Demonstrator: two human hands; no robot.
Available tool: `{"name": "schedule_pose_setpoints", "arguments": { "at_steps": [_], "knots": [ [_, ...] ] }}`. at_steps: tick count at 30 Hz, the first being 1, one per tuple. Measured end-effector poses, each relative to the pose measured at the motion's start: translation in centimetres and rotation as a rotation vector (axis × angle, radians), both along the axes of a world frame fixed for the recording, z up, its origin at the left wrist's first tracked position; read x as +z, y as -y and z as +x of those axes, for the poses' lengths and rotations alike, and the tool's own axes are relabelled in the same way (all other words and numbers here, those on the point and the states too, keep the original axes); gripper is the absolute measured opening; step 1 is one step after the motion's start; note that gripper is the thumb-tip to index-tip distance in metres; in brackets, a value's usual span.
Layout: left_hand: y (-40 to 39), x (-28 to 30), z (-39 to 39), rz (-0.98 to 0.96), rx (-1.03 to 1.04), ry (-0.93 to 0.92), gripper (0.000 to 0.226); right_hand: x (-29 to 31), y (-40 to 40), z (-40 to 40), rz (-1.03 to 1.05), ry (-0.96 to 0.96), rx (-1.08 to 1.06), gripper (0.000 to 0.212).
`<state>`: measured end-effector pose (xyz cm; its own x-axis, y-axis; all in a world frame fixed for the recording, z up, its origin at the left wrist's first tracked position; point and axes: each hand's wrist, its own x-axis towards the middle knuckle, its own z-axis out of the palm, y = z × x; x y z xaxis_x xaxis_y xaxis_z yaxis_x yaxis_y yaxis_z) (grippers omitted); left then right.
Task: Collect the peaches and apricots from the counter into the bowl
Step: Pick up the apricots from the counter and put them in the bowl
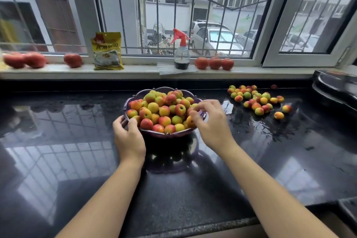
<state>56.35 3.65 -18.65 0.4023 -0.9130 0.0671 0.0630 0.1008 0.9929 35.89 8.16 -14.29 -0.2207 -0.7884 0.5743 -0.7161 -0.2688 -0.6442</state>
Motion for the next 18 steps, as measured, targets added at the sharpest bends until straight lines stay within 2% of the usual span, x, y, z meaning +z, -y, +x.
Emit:
{"name": "schedule_pose_setpoints", "arguments": {
  "at_steps": [2,4,7,11,14,18],
  "knots": [
    [0.2,-0.1,-0.1,-0.007,0.011,-0.005,0.026,-0.1,0.4,-1.7,-0.012,0.084,-0.085,0.008],
    [0.8,0.2,0.0,-0.007,0.032,-0.009,0.033,-0.3,1.5,-4.1,0.084,0.109,-0.190,0.008],
    [2.2,0.4,0.4,0.019,-0.018,-0.085,0.037,-1.3,3.7,-7.1,0.276,0.030,-0.288,0.013],
    [3.4,-0.4,1.5,0.009,-0.122,-0.164,0.037,-1.2,7.1,-9.6,0.350,-0.029,-0.371,0.025],
    [3.5,-0.9,1.5,-0.014,-0.137,-0.146,0.042,-3.0,8.0,-11.6,0.341,-0.166,-0.546,0.034],
    [3.4,-0.9,1.2,-0.047,-0.098,-0.060,0.043,-5.1,7.8,-14.3,0.427,-0.157,-0.658,0.045]
  ]
}}
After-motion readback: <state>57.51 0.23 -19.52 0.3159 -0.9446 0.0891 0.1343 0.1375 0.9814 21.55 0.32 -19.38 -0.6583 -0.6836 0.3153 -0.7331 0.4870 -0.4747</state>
